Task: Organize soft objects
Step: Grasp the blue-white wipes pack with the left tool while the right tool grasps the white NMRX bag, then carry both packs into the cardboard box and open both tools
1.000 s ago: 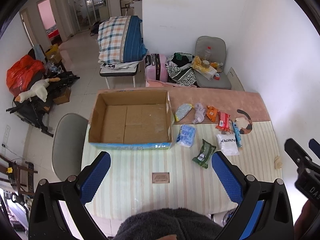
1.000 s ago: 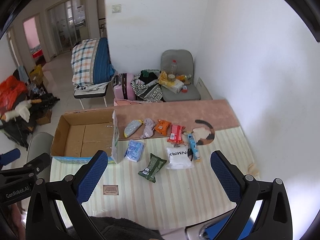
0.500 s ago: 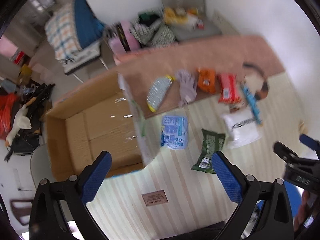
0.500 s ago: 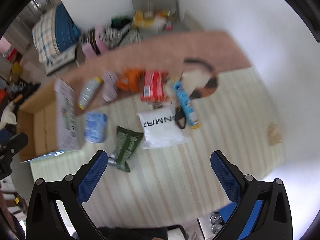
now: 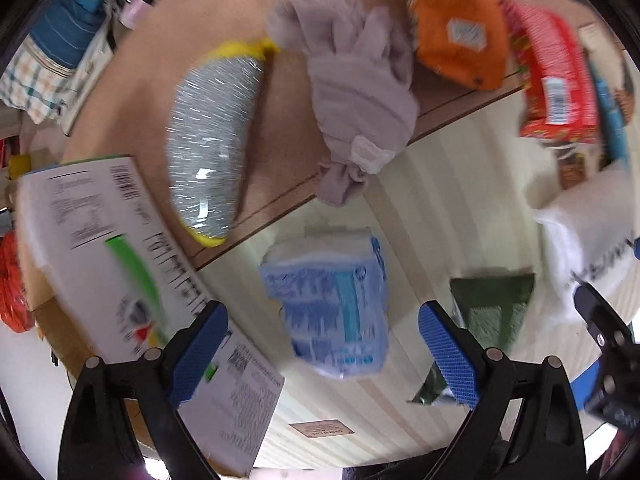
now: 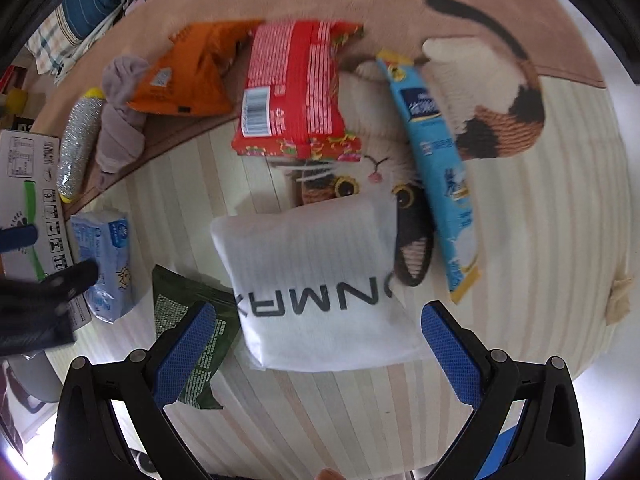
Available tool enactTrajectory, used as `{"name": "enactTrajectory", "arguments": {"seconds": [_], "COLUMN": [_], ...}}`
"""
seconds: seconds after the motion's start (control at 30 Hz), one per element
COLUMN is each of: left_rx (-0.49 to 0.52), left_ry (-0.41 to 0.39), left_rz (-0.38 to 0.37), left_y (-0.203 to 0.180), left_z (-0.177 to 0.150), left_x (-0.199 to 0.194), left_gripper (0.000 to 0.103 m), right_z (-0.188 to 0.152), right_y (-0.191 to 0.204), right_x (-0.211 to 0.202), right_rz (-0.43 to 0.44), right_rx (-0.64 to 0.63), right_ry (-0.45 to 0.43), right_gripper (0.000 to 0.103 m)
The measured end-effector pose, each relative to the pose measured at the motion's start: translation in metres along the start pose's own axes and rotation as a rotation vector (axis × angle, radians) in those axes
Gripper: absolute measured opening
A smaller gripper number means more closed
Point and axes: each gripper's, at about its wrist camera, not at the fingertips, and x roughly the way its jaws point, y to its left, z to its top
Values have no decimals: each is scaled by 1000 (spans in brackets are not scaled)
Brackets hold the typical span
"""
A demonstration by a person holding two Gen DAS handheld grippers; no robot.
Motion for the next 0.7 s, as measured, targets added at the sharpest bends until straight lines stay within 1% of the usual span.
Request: {"name": "enactTrajectory", "arguments": {"seconds": [0.13,0.2,0.23,0.27,0.3,0.33,0.37,0.43,0.53,0.6,0.7], "left_rx": [27,25,24,15,7,-4,-12,-38,-85,-114,-152], "left_ry": [91,115,126,136,139,137,130,113,78,44,-31], "left_rz": [-7,-19,-30,-47,-46,-61,-77,-86,-111,-131,-175], "left_y": [-3,-1,0,2,3,6,8,13,25,34,48], "left_z": [7,6,4,1,-1,-6,-9,-19,-36,-49,-74], "left_x": [32,43,48,52,57,59,60,59,54,46,22], "left_gripper": [98,98,95,80,71,64,55,46,42,41,41], "right_z": [4,6,7,8,8,9,9,7,4,3,-4], "right_y": [0,1,1,1,1,0,1,2,1,1,3], "right_x": [21,30,36,40,45,50,53,60,65,64,55], "right_rz": [11,14,18,22,24,23,27,26,28,27,55], "right_rx": [-8,-8,-4,0,8,12,18,28,44,56,82], "right_ry": [43,60,71,79,84,83,84,82,100,85,61], "right_gripper": [103,103,103,103,103,103,102,98,86,75,70]}}
